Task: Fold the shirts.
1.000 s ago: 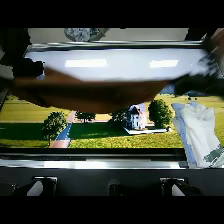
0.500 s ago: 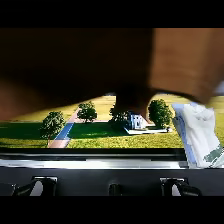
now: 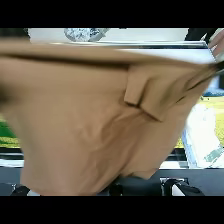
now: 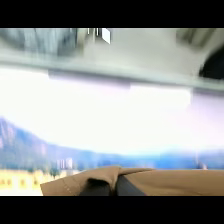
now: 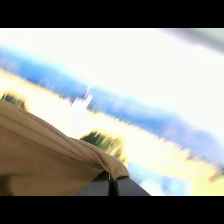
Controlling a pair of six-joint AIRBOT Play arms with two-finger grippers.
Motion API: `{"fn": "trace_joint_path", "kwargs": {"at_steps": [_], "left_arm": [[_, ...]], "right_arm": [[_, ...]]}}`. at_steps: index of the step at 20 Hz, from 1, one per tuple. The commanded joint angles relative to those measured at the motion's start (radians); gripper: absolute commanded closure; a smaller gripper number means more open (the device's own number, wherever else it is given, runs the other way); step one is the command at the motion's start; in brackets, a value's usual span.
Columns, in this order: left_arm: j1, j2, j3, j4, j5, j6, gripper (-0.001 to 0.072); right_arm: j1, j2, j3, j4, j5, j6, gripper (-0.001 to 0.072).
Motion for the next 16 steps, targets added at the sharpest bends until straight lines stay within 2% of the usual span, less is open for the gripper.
{"fn": "trace_joint_path", "kwargs": {"at_steps": [1,5,8,11,12,14,16], "left_arm": [[-0.076,-0.175,-0.281,0.025,0.037,0.062,0.0684],[-0.118,-0.498,-0.322,-0.001,0.165,0.068,0.0683],[-0.119,-0.718,-0.195,-0.077,0.21,0.069,0.0683],[-0.119,-0.862,-0.042,-0.112,0.209,0.068,0.0682],[-0.119,-0.886,-0.003,-0.111,0.206,0.07,0.0682],[-0.107,-0.892,0.046,-0.111,0.162,0.106,0.0682],[-0.085,-0.884,0.077,-0.1,0.0,0.129,0.0683]], "right_arm": [[0.001,-0.274,-0.1,0.061,0.047,0.021,0.0671],[0.001,-0.574,-0.104,0.284,-0.203,0.025,0.0671],[0.001,-0.702,-0.104,0.418,-0.382,0.026,0.0671],[0.001,-0.759,-0.104,0.489,-0.487,0.025,0.0671],[0.001,-0.761,-0.103,0.492,-0.487,0.019,0.067],[-0.01,-0.742,-0.096,0.491,-0.391,-0.034,0.067],[-0.024,-0.696,-0.093,0.441,-0.2,-0.061,0.067]]}}
